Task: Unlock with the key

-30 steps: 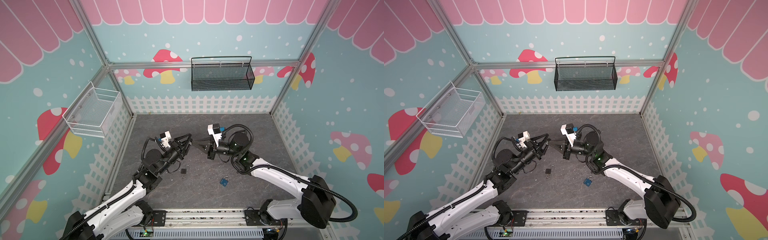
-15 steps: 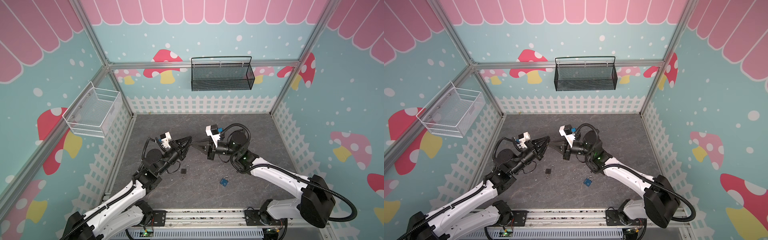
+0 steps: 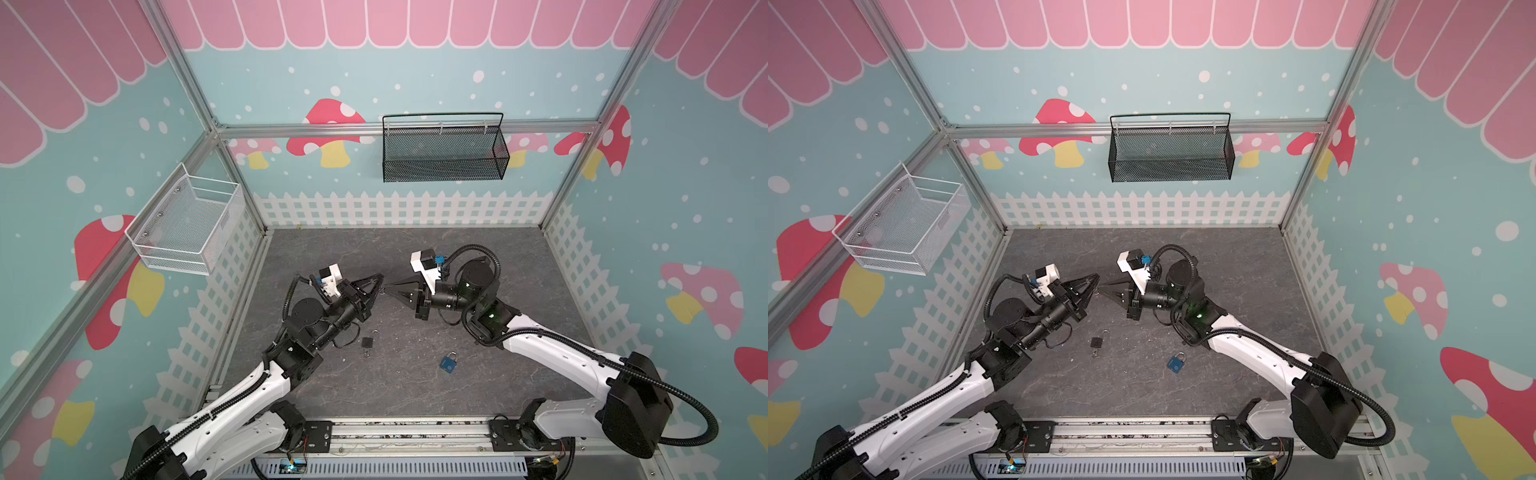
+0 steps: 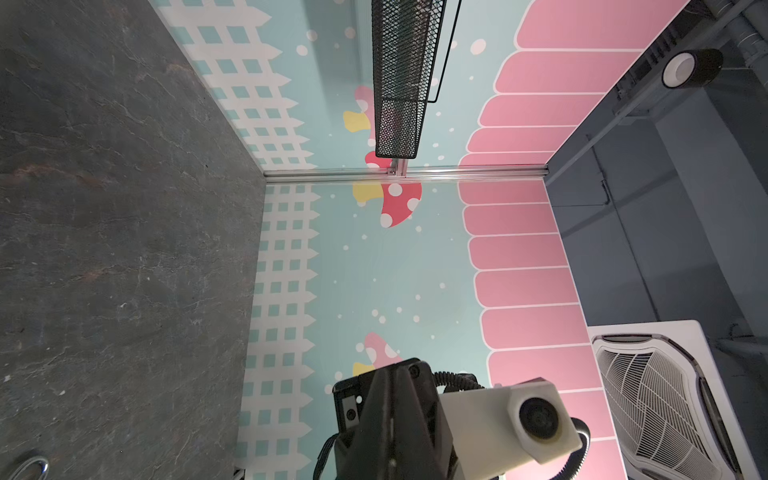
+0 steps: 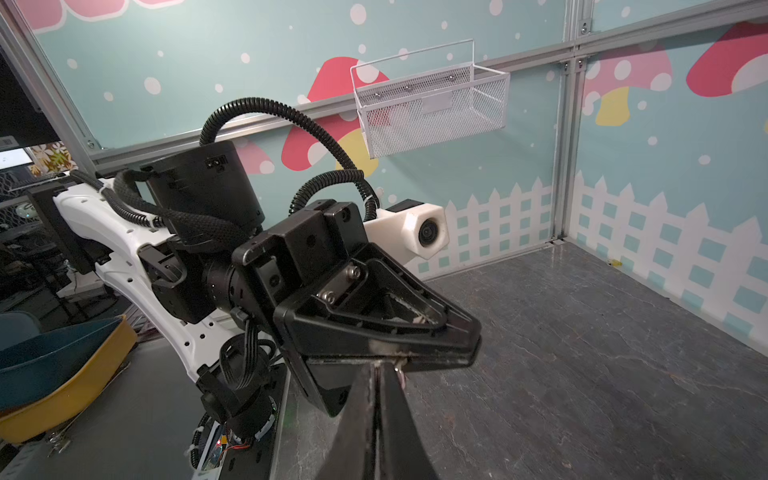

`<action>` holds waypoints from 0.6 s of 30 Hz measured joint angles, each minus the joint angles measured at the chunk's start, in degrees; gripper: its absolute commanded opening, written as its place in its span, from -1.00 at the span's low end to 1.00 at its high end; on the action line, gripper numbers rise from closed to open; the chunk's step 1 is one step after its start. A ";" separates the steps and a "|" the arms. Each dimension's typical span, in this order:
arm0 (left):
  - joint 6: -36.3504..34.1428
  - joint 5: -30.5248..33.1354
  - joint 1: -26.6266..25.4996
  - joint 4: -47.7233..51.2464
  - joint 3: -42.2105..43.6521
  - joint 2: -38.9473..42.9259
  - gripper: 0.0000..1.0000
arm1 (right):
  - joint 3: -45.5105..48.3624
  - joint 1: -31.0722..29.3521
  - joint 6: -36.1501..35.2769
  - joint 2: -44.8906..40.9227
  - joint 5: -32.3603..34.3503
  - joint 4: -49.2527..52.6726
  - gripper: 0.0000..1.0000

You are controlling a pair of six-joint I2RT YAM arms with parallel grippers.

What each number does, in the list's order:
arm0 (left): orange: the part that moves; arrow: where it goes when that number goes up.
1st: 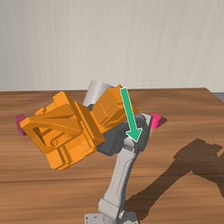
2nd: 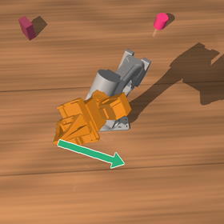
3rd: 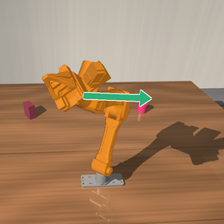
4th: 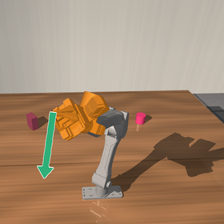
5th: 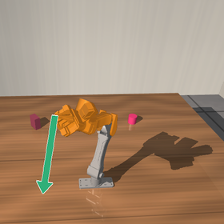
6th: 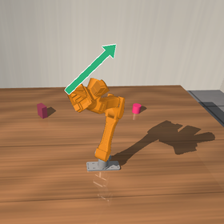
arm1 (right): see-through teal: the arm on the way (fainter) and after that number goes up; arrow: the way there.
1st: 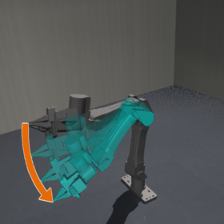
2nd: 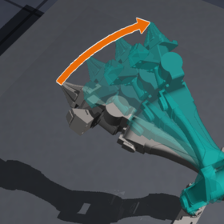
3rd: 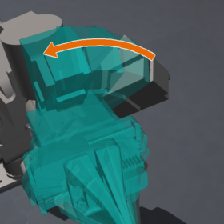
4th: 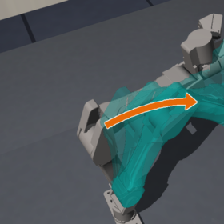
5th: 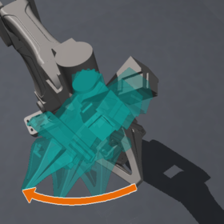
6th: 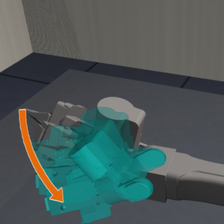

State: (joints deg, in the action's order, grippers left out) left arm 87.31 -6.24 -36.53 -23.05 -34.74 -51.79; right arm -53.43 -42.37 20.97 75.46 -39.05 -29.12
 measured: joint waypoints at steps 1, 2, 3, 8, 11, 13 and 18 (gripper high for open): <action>-0.70 0.04 0.00 0.37 -0.39 0.00 -1.00 | -0.07 0.00 -0.02 -0.42 0.20 0.57 -0.27; -1.79 0.09 0.00 0.83 -0.98 0.00 -1.00 | -0.11 0.00 0.09 -0.98 0.42 1.16 -0.19; -2.91 0.20 0.00 1.14 -1.53 0.00 -1.00 | -0.15 0.02 0.44 -1.46 0.61 1.75 -0.13; -14.08 0.90 0.00 3.82 -5.90 0.07 -1.00 | -0.15 1.09 5.42 -5.09 0.85 3.87 0.10; -22.82 0.85 -0.42 4.09 -7.19 0.11 -1.00 | -0.13 3.08 10.60 -6.14 -0.61 3.76 0.12; -29.24 0.44 -1.27 4.24 -7.65 0.02 -1.00 | 0.13 4.22 14.10 -6.21 -1.95 3.17 0.13; -41.00 -1.57 -3.10 1.57 -7.61 -1.20 -1.00 | 2.19 6.32 25.14 -5.20 -6.27 -2.27 0.09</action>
State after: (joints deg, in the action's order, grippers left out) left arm 46.30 -7.81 -39.64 -21.47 -42.35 -52.99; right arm -51.24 -36.05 46.11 70.26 -45.32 -31.40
